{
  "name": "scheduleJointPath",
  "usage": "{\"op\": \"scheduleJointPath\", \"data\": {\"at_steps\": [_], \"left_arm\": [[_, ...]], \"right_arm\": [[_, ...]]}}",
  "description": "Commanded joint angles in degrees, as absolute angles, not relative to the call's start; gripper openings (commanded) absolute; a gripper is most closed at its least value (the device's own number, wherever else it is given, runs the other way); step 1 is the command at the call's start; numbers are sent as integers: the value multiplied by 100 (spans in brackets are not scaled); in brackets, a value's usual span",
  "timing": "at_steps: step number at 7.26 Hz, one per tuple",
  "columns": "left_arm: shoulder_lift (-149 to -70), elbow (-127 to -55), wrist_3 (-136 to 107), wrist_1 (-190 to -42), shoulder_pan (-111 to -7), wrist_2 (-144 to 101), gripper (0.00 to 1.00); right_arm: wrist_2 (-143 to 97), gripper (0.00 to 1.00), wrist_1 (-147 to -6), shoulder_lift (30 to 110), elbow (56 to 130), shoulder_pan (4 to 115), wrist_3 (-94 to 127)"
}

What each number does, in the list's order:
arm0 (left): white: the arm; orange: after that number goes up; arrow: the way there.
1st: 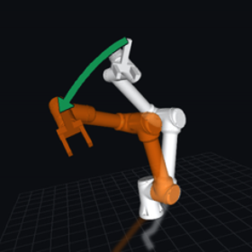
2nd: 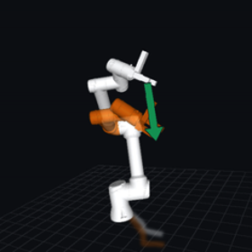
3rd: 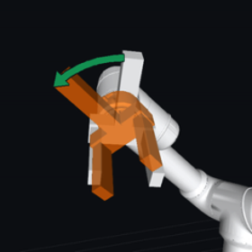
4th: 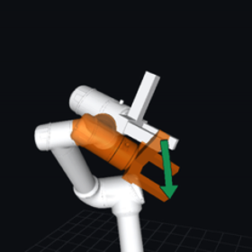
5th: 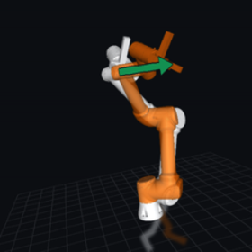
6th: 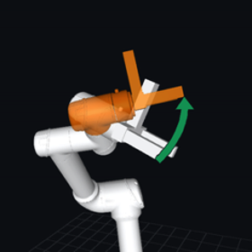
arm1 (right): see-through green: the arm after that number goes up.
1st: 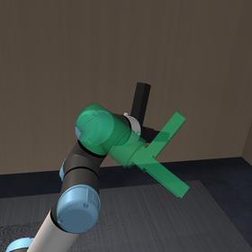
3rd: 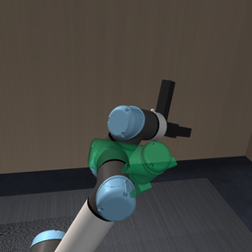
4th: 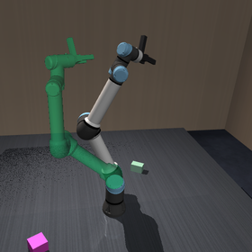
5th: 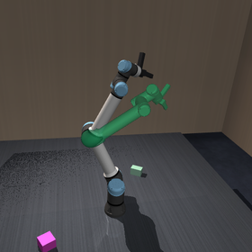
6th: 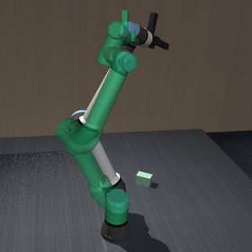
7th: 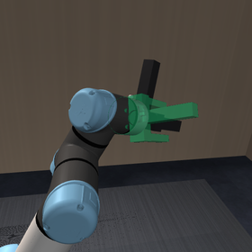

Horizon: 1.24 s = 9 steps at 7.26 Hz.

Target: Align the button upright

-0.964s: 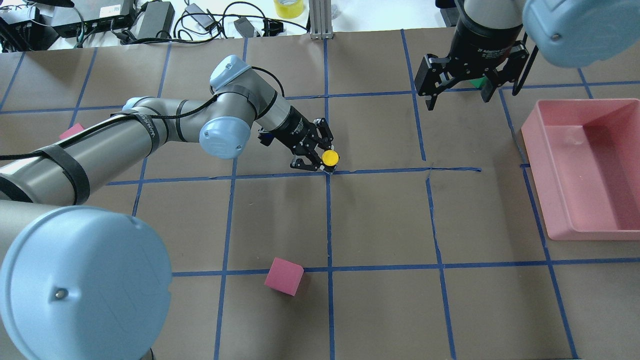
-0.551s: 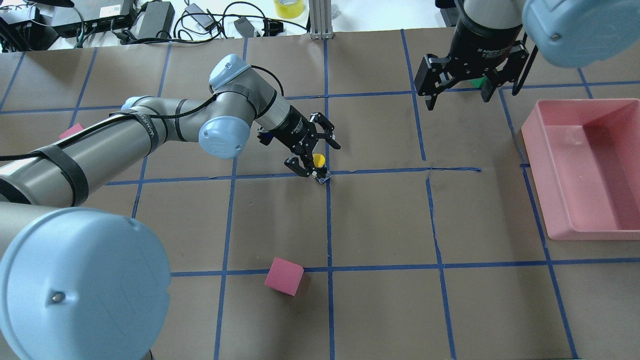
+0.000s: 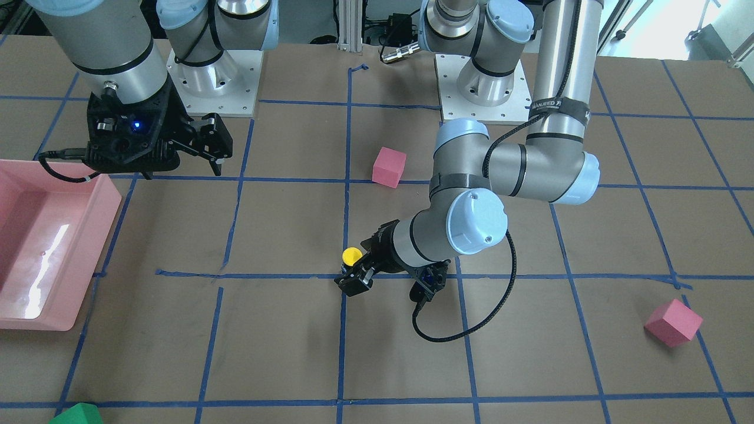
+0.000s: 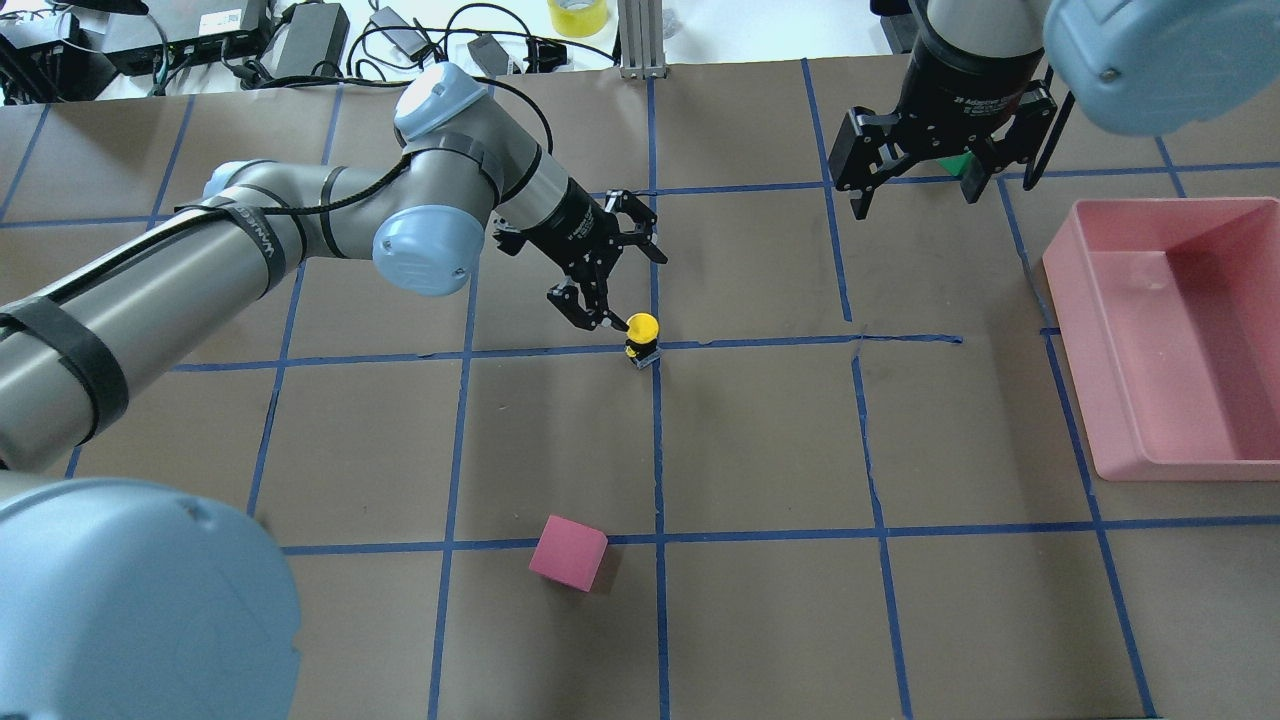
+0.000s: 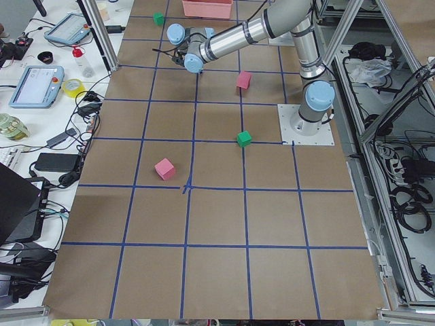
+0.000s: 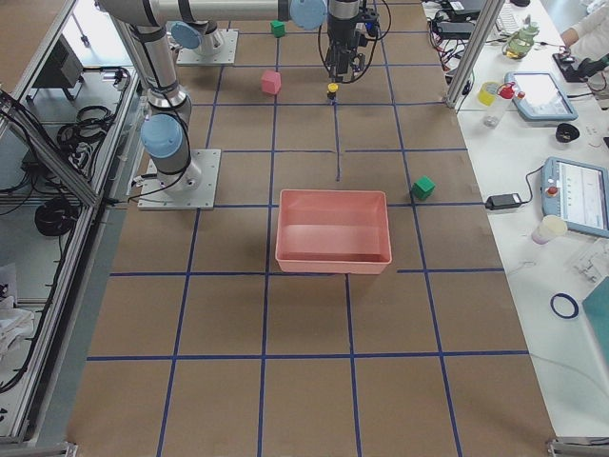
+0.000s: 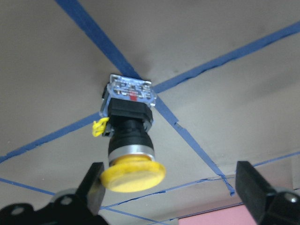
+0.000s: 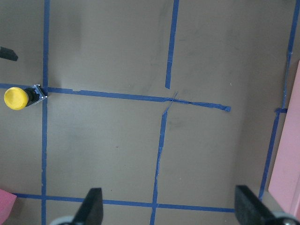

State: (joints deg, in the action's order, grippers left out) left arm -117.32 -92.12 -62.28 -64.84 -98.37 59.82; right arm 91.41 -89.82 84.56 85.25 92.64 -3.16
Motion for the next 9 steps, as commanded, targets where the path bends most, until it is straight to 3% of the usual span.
{"op": "scheduleJointPath", "data": {"at_steps": [1, 5, 9], "left_arm": [[-11208, -8844, -5504, -7299, -9835, 6747, 98], [-9795, -8754, -2209, -8865, -9853, 8626, 99], [-8843, -8859, -291, -8763, -9424, 9044, 100]], "right_arm": [[9141, 100, -8991, 8455, 8525, 9264, -316], [9132, 100, -9000, 8464, 8525, 9264, -316], [9132, 100, -9009, 8464, 8525, 9264, -316]]}}
